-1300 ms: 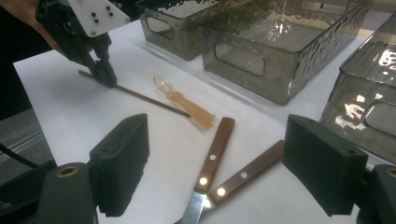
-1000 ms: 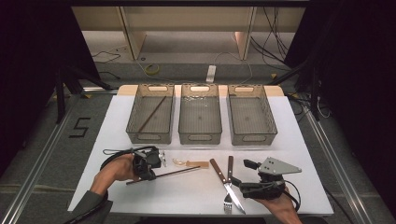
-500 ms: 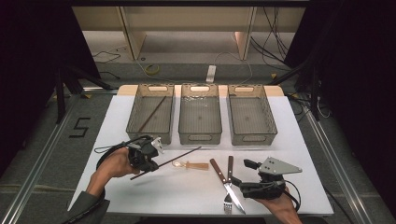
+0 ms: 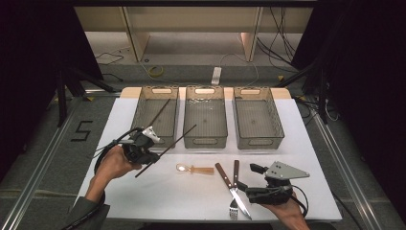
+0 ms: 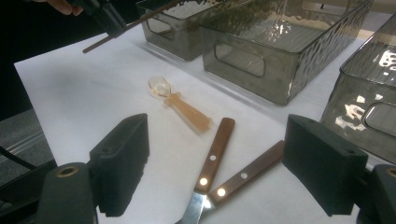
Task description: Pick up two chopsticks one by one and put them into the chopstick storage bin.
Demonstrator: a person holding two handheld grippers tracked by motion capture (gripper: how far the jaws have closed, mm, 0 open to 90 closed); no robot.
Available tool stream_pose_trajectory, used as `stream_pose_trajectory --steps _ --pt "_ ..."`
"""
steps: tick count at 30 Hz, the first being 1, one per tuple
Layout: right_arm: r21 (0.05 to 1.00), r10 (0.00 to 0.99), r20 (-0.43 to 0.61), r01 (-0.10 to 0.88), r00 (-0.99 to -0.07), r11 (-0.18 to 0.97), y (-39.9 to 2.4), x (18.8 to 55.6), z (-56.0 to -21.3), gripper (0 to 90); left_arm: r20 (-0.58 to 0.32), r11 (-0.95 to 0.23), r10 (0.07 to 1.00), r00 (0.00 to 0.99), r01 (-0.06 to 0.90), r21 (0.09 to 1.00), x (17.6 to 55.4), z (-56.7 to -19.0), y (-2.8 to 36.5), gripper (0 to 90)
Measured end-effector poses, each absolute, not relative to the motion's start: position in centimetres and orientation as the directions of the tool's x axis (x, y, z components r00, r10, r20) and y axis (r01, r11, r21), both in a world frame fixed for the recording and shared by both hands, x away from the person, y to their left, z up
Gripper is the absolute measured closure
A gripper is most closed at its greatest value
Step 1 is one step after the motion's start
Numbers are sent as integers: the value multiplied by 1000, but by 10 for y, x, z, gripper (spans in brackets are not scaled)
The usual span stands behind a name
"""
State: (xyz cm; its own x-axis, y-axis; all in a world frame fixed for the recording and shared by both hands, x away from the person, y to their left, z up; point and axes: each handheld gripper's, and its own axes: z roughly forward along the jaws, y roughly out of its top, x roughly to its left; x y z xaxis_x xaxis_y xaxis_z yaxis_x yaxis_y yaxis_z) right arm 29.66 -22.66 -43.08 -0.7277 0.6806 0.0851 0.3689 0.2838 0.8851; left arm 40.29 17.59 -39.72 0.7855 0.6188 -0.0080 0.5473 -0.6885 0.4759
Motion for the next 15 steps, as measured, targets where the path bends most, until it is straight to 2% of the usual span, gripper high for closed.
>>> stream_pose_trajectory --steps 15 --pt "884 683 88 373 -725 282 -226 298 -432 236 -27 -538 734 678 606 586 418 -376 197 847"
